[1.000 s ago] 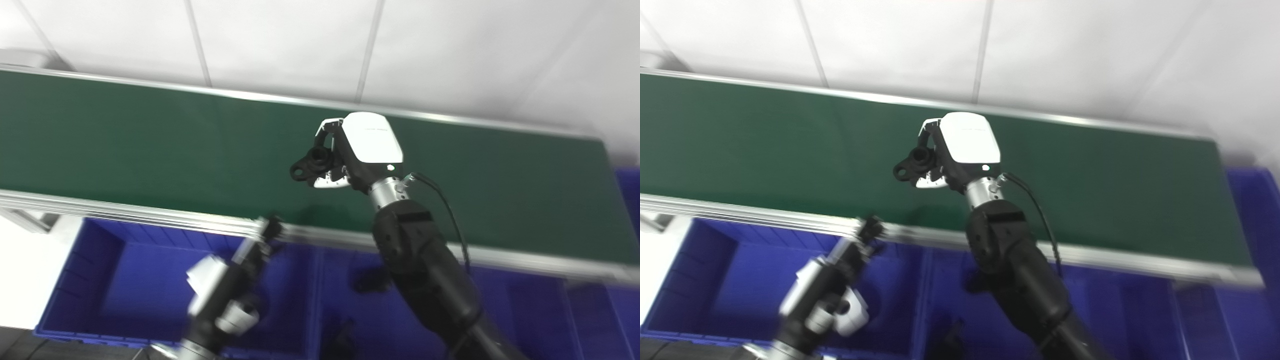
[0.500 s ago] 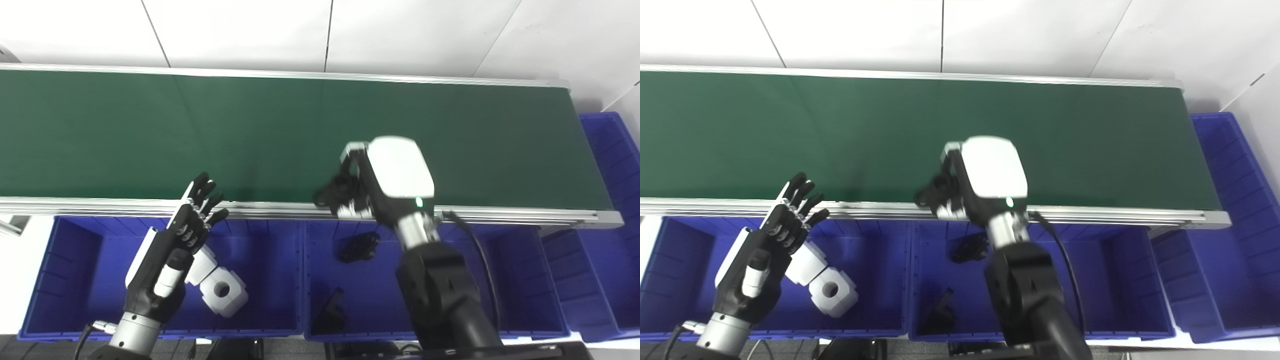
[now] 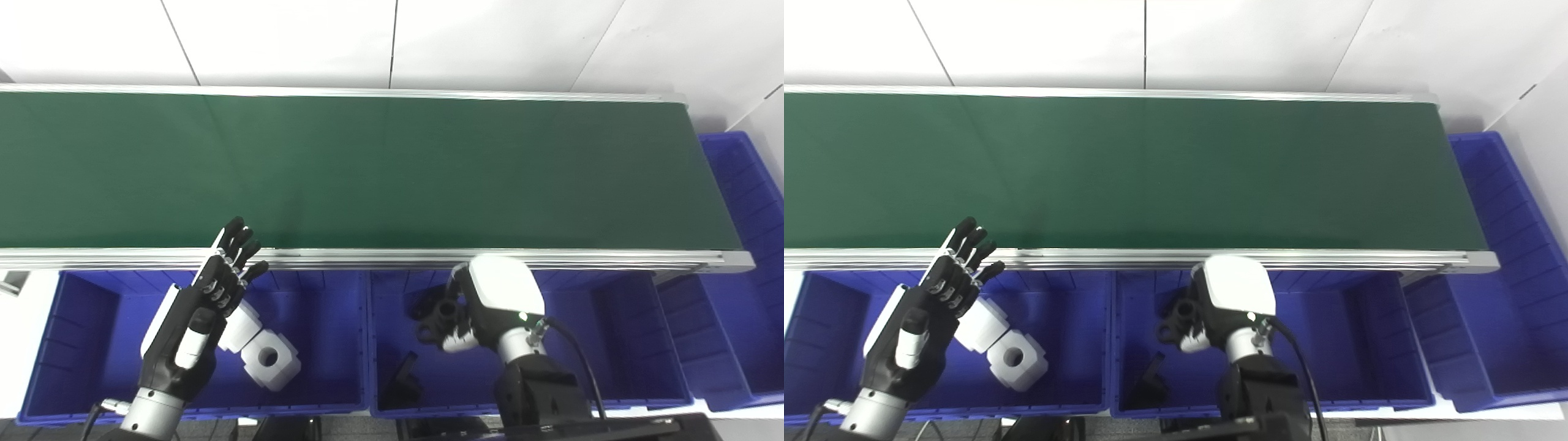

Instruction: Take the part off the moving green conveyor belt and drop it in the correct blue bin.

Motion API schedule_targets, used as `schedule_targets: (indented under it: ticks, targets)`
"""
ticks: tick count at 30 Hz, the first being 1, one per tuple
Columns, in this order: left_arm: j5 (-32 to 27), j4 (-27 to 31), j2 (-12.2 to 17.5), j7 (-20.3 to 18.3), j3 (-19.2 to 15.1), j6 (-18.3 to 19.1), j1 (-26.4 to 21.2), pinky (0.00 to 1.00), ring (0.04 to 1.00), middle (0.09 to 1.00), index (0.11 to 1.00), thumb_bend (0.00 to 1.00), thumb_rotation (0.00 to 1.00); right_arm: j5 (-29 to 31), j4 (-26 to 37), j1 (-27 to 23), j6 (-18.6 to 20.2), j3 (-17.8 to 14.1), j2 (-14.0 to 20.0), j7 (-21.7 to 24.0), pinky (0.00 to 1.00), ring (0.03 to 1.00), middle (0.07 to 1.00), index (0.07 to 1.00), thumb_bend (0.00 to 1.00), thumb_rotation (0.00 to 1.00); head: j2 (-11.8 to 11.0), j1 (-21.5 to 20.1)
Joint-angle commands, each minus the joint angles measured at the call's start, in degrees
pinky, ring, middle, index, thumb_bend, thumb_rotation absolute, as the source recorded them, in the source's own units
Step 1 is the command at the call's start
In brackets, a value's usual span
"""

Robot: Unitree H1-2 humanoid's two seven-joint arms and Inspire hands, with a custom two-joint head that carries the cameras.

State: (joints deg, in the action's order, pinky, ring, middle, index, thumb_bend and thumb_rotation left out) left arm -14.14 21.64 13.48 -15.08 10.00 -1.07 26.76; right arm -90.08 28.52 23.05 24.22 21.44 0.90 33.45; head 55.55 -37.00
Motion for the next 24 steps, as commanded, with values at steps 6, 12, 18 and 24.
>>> schedule_targets:
  ticks: [6, 12, 18, 24]
  targets:
    - [0.1, 1.9, -0.2, -0.7, 0.1, -0.3, -0.3, 0.91, 0.982, 1.000, 1.000, 0.95, 0.84, -6.1, -1.4, 1.3, -2.4, -4.1, -0.3, 2.6, 0.23, 0.321, 0.512, 0.537, 0.60, 0.07, -0.1, 1.0]
    - [0.1, 2.3, -0.5, -0.7, 0.4, 0.1, -0.4, 0.93, 0.994, 1.000, 1.000, 0.94, 0.84, -13.4, -0.9, 0.7, -5.9, -5.5, -2.1, 11.1, 0.71, 0.743, 0.775, 0.743, 0.93, 0.41, -0.2, 1.7]
    - [1.1, 1.8, -0.9, -0.5, 0.6, -0.6, -0.3, 0.92, 0.982, 1.000, 1.000, 0.94, 0.85, -13.8, -0.1, 1.1, -8.5, -6.4, -2.8, 12.5, 0.84, 0.888, 0.904, 0.802, 1.00, 0.71, -0.5, 3.1]
    - [2.6, 0.9, -1.0, -0.6, 0.9, -1.6, 0.1, 0.90, 0.969, 1.000, 1.000, 0.94, 0.85, -8.3, 1.7, 2.7, -9.4, -6.6, -3.5, 7.1, 0.66, 0.793, 0.862, 0.784, 1.00, 0.91, -1.3, 6.3]
